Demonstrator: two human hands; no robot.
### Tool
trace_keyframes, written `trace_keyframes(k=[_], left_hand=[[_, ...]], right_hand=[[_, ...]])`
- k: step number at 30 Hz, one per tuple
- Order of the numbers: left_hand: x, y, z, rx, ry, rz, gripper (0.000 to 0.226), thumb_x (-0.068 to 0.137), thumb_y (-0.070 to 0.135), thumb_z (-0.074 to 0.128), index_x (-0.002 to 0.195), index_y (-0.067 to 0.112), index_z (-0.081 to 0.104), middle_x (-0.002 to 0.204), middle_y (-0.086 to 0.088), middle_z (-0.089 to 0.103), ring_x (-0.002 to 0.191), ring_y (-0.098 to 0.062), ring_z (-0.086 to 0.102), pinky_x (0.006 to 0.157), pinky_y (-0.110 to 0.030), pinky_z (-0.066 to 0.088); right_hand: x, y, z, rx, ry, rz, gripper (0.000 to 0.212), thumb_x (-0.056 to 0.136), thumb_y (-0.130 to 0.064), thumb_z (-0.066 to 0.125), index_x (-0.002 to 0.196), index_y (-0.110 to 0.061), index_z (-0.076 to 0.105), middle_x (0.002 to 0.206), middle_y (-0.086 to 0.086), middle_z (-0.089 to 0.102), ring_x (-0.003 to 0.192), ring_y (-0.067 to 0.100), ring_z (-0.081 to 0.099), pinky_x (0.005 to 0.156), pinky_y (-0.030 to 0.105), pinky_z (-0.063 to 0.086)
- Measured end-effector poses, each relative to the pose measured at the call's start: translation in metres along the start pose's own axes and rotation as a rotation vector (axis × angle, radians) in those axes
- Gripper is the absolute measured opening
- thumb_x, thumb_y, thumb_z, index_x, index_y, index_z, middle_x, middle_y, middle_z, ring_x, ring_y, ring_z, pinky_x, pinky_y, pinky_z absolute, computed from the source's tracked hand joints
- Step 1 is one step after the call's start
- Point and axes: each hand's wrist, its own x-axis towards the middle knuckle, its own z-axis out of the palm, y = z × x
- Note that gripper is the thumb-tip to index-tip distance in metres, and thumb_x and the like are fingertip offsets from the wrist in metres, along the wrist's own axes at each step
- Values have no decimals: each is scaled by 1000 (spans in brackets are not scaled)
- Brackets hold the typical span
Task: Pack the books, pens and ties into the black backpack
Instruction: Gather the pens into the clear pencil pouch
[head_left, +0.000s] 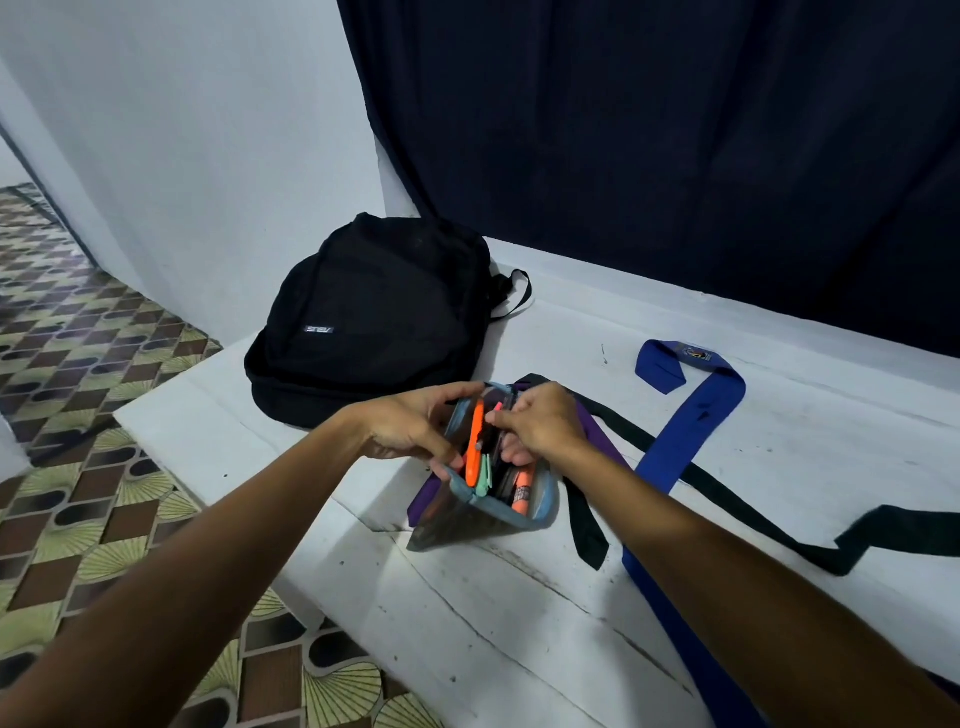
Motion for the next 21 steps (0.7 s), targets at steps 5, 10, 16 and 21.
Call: trace_keyframes(k=[5, 10, 16, 21], left_hand=[[1, -2, -1, -19, 24, -2, 100, 76, -27, 60, 153, 24, 20, 140, -20, 44, 123, -47, 51, 72, -38, 59], [3, -3, -1, -5, 18, -9, 103, 75, -26, 61, 154, 26, 18, 140, -19, 44, 120, -42, 56, 73, -40, 60], [2, 1, 1, 38, 16, -7, 101, 76, -25, 61, 152, 27, 20, 137, -19, 45, 118, -41, 58, 73, -39, 60], [1, 0, 1, 26, 15, -16, 102, 77, -25, 61, 154, 26, 17, 137, -18, 46, 120, -47, 54, 71, -36, 61]], right_hand=[[-4, 0, -8, 16, -127, 135, 18, 92, -17, 64, 87, 0, 59, 55, 13, 65, 36, 13, 59, 35, 19, 45], [-7, 1, -9, 32, -243, 219, 16, 96, -13, 55, 93, 2, 60, 57, 11, 67, 37, 10, 59, 37, 18, 47], [-5, 11, -4, 44, -93, 86, 16, 88, -14, 67, 80, -2, 61, 49, 7, 62, 36, 12, 57, 34, 18, 40], [-17, 1, -16, 90, -303, 160, 37, 88, -40, 66, 89, -3, 61, 69, 17, 70, 46, 15, 64, 40, 19, 48]])
